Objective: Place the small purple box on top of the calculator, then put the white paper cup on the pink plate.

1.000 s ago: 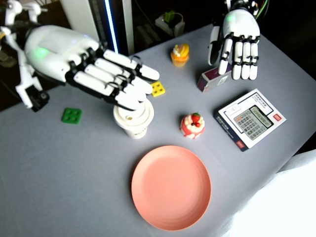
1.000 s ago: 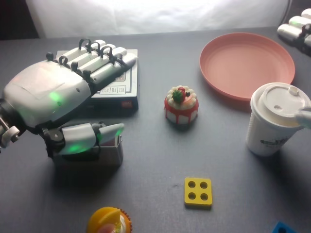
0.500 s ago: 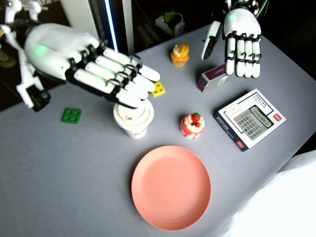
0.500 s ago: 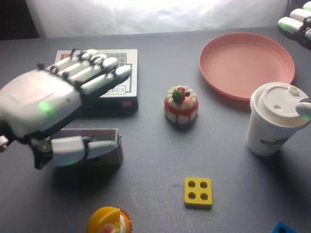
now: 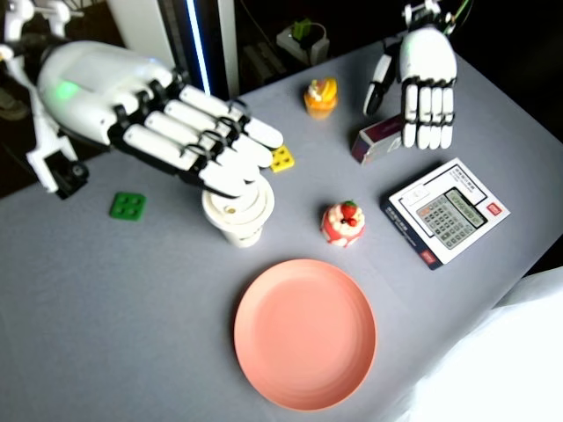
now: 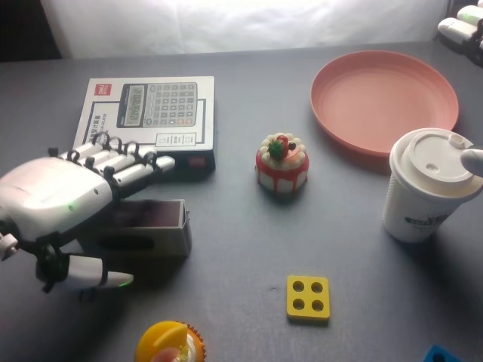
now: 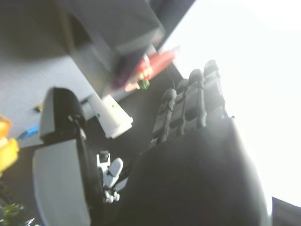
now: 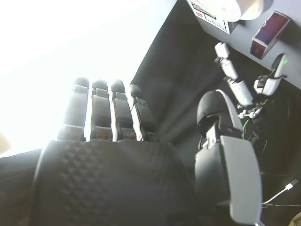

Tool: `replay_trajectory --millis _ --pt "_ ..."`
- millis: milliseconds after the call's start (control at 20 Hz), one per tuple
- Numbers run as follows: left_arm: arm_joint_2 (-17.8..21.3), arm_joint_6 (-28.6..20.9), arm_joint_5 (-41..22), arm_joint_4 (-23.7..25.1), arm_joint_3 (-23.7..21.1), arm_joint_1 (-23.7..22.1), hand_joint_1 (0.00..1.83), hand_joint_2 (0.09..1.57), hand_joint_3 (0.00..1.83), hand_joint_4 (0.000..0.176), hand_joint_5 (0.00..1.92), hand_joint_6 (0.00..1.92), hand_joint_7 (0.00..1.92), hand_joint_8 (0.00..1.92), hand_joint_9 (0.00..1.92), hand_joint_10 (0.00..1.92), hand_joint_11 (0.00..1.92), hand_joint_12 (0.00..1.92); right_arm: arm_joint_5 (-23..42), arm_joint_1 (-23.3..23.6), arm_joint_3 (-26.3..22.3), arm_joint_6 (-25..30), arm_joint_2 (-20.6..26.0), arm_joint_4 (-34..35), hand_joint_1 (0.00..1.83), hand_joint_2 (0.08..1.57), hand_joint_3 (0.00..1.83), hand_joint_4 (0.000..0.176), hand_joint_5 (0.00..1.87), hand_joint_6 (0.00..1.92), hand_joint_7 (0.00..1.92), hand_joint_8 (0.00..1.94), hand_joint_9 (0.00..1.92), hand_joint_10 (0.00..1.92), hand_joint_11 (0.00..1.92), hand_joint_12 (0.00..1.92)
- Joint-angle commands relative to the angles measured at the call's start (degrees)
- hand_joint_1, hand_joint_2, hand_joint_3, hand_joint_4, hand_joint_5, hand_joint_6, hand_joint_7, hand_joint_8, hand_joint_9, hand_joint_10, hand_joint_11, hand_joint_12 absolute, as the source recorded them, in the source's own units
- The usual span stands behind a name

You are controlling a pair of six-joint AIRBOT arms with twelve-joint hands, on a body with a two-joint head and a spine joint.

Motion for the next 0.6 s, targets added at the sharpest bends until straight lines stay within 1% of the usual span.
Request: replay_trajectory --millis 0,50,100,150,200,250,300,350,400,450,500,550 --pt "-0.5 0.1 -5.5 0.2 0.1 -0.8 0.94 1.02 0.01 0.034 0.15 0.01 0.16 0.01 0.14 0.02 0.0 0.58 7.8 0.7 0.0 -0.3 0.0 0.3 0.22 1.25 0.02 0.0 0.0 0.0 0.0 0.0 0.0 0.0 0.0 0.0" --pt "-0.8 0.1 -5.1 0.1 0.3 -0.8 0.96 1.06 0.01 0.019 0.28 0.03 0.29 0.02 0.24 0.04 0.0 0.95 7.8 0.7 0.0 -0.3 0.0 0.3 0.23 1.25 0.02 0.0 0.0 0.0 0.0 0.0 0.0 0.0 0.0 0.0" --pt "-0.9 0.2 -5.0 0.1 0.5 -0.8 0.98 1.08 0.0 0.0 0.43 0.04 0.45 0.03 0.39 0.08 0.0 1.23 7.8 0.7 0.0 -0.3 0.0 0.3 0.24 1.26 0.02 0.0 0.0 0.0 0.0 0.0 0.0 0.0 0.0 0.0" --pt "-1.0 0.3 -5.0 0.0 0.5 -0.8 1.01 1.1 0.01 0.0 0.71 0.09 0.76 0.09 0.58 0.47 0.18 1.49 7.8 0.7 0.0 -0.3 0.0 0.4 0.25 1.26 0.02 0.0 0.0 0.0 0.0 0.0 0.0 0.0 0.0 0.0" --pt "-1.0 0.3 -5.0 0.0 0.5 -0.8 1.2 1.13 0.01 0.0 0.87 0.71 0.91 1.05 0.83 1.32 0.68 1.84 7.8 0.7 0.0 -0.3 0.0 0.4 0.24 1.26 0.02 0.0 0.0 0.0 0.0 0.0 0.0 0.0 0.0 0.0" --pt "-1.0 0.3 -5.0 0.0 0.5 -0.8 1.15 1.16 0.01 0.0 0.88 1.05 0.88 1.53 1.01 1.8 1.05 1.9 7.8 0.7 0.0 -0.3 0.0 0.4 0.24 1.26 0.02 0.0 0.0 0.0 0.0 0.0 0.0 0.0 0.0 0.0" --pt "-1.2 0.5 -4.9 -0.2 0.6 -0.8 1.12 1.19 0.01 0.0 0.83 1.2 0.84 1.7 1.03 1.9 1.16 1.92 7.8 0.7 0.0 -0.2 0.0 0.4 0.24 1.26 0.02 0.0 0.0 0.0 0.0 0.0 0.0 0.0 0.0 0.0" --pt "-1.3 0.5 -5.0 -0.2 0.7 -1.0 1.12 1.2 0.0 0.0 0.82 1.22 0.86 1.84 1.09 1.92 1.22 1.92 7.8 0.7 0.0 -0.2 -0.1 0.4 0.22 1.26 0.02 0.0 0.0 0.0 0.0 0.0 0.0 0.0 0.0 0.0" --pt "-1.4 0.6 -5.3 -0.3 0.7 -1.1 1.18 1.23 0.0 0.0 0.74 1.32 0.77 1.53 0.98 1.92 1.12 1.92 7.8 0.7 0.0 -0.2 -0.1 0.5 0.24 1.27 0.02 0.0 0.0 0.0 0.0 0.0 0.0 0.0 0.0 0.0" --pt "-1.3 0.6 -6.0 -0.3 0.8 -1.3 1.2 1.24 0.0 0.0 0.74 1.13 0.76 1.61 0.88 1.88 0.98 1.92 7.8 0.7 0.0 -0.2 -0.2 0.6 0.27 1.27 0.01 0.0 0.0 0.0 0.0 0.0 0.0 0.0 0.0 0.0" --pt "-1.2 0.6 -7.2 -0.4 0.7 -1.6 1.21 1.23 0.0 0.0 0.77 1.05 0.8 1.57 0.88 1.87 0.96 1.92 7.8 0.6 0.0 -0.2 -0.2 0.7 0.28 1.27 0.01 0.0 0.0 0.0 0.0 0.0 0.0 0.0 0.0 0.0" --pt "-0.9 0.6 -8.4 -0.4 0.6 -2.0 1.21 1.23 0.0 0.0 0.78 1.04 0.8 1.56 0.91 1.91 1.02 1.92 7.8 0.6 0.0 -0.2 -0.2 0.7 0.28 1.27 0.01 0.0 0.0 0.0 0.0 0.0 0.0 0.0 0.0 0.0"
